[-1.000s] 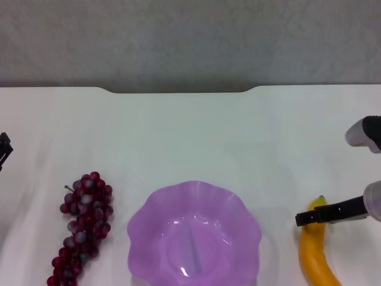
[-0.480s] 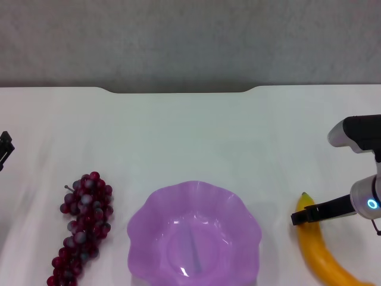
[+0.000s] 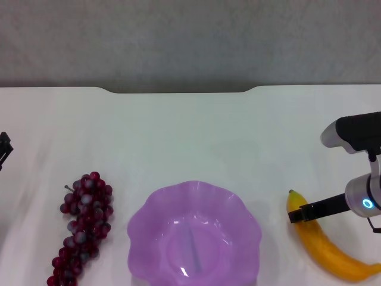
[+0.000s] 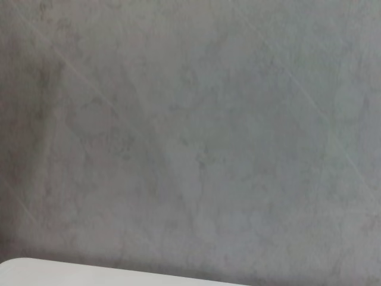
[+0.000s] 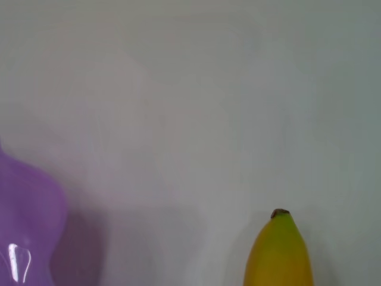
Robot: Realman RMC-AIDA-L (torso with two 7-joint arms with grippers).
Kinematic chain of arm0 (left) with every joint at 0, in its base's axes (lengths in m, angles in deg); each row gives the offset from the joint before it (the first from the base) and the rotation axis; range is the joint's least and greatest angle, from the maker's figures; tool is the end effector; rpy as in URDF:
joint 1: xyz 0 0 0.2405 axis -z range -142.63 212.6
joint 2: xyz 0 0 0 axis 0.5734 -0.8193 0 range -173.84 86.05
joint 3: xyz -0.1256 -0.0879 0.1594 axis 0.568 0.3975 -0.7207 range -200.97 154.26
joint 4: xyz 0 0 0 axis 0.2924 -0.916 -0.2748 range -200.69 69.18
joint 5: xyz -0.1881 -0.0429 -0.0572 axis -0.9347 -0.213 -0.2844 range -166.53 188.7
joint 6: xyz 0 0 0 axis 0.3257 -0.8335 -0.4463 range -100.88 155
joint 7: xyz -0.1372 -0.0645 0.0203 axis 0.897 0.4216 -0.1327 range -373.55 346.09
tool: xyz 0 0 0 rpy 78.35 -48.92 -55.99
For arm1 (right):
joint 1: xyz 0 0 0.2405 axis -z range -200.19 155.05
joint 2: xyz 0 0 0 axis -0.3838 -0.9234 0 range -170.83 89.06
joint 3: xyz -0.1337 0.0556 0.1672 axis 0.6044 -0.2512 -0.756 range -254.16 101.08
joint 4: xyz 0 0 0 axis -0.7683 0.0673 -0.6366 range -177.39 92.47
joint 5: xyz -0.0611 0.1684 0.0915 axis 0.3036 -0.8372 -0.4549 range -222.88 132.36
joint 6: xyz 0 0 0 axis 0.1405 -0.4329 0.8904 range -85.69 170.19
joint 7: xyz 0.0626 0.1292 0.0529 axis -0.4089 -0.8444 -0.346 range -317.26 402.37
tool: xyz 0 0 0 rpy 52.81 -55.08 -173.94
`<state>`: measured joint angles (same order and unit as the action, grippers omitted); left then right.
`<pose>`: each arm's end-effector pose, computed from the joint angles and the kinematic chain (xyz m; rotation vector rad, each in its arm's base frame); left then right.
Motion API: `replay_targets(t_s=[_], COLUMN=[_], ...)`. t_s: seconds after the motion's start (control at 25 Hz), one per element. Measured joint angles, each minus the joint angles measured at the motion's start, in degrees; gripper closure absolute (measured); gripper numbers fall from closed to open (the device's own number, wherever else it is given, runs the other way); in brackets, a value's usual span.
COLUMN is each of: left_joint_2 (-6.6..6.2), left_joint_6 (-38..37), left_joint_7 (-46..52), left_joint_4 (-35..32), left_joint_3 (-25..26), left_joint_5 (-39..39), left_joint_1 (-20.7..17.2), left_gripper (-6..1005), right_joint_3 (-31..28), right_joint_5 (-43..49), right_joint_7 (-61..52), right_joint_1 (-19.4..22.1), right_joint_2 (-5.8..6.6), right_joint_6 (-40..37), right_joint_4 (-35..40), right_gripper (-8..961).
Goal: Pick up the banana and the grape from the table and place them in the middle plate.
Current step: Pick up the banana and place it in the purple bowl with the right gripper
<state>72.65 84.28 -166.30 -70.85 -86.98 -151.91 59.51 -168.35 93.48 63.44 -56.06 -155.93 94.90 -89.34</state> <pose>-0.3525 0.3247 0.0488 -1.4653 -0.8223 -0.6503 0.2575 0.3557 -0.0347 -2.1975 1.3493 -0.2614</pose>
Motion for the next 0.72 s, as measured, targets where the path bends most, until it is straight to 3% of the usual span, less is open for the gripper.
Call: replay_targets(t_s=[0.2, 0.52, 0.72], left_joint_2=[-0.01, -0.09, -0.18], left_joint_6=[0.0, 0.0, -0.1], left_joint_7=[0.0, -0.1, -0.1], left_joint_4=[0.0, 0.0, 0.0], left_joint_3=[0.0, 0.1, 0.1], left_joint_5=[-0.2, -0.3, -0.4], left_joint_1=[-0.3, -0.8, -0.6], left_gripper=[129, 129, 129], right_joint_3=[2.3, 2.2, -0.4], right_joint_5=[-1.1, -3.0, -8.6], right_joint_7=[0.3, 1.1, 5.2], right_joint_1=[1.6, 12.5, 10.9], right_joint_2=[-0.06, 0.32, 0.33], right_joint_6=[-0.9, 5.0, 12.4], right_joint_4=[-3.8, -29.8, -35.2], right_gripper=[438, 444, 453])
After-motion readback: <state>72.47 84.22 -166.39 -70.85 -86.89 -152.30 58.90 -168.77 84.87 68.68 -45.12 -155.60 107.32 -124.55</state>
